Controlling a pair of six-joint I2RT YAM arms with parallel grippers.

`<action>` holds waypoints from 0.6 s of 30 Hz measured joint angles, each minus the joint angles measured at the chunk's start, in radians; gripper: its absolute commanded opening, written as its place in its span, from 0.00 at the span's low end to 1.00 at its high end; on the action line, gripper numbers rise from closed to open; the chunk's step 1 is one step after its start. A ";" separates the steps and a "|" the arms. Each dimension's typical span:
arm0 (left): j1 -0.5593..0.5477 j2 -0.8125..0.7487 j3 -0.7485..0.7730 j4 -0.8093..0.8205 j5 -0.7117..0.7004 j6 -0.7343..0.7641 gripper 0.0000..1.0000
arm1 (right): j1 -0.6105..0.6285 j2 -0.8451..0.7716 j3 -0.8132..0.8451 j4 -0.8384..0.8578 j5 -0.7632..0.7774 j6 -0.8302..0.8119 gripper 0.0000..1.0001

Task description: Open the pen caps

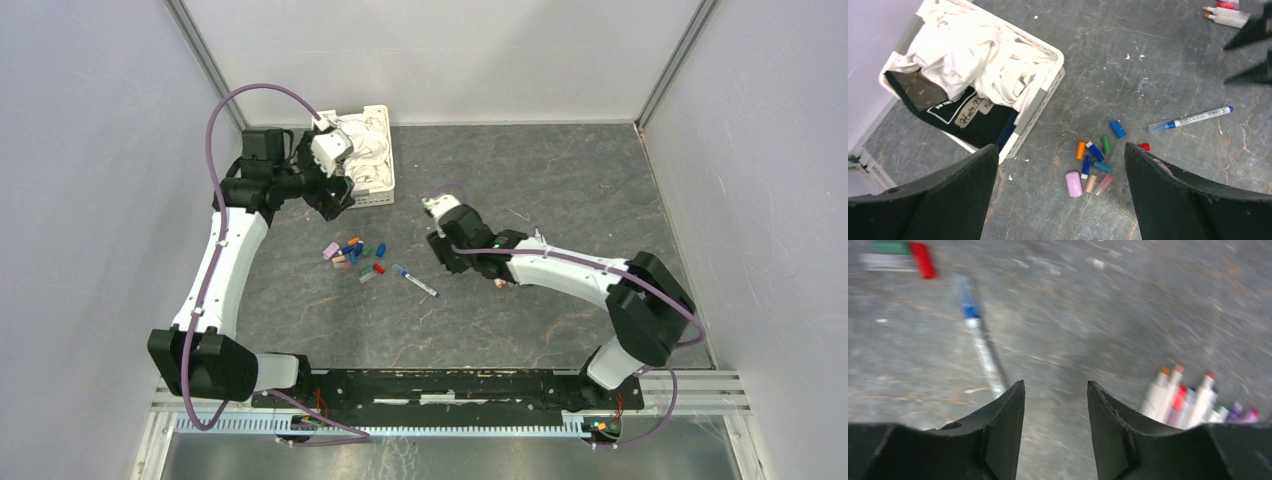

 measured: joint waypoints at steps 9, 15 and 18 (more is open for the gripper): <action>0.027 -0.014 -0.021 0.011 0.007 -0.039 1.00 | 0.132 0.209 0.110 0.051 -0.070 -0.069 0.52; 0.029 -0.015 -0.030 0.000 0.027 -0.040 1.00 | 0.135 0.270 0.110 0.052 -0.076 -0.093 0.45; 0.031 -0.026 -0.038 -0.009 0.074 -0.038 1.00 | 0.135 0.286 0.110 0.059 -0.077 -0.102 0.39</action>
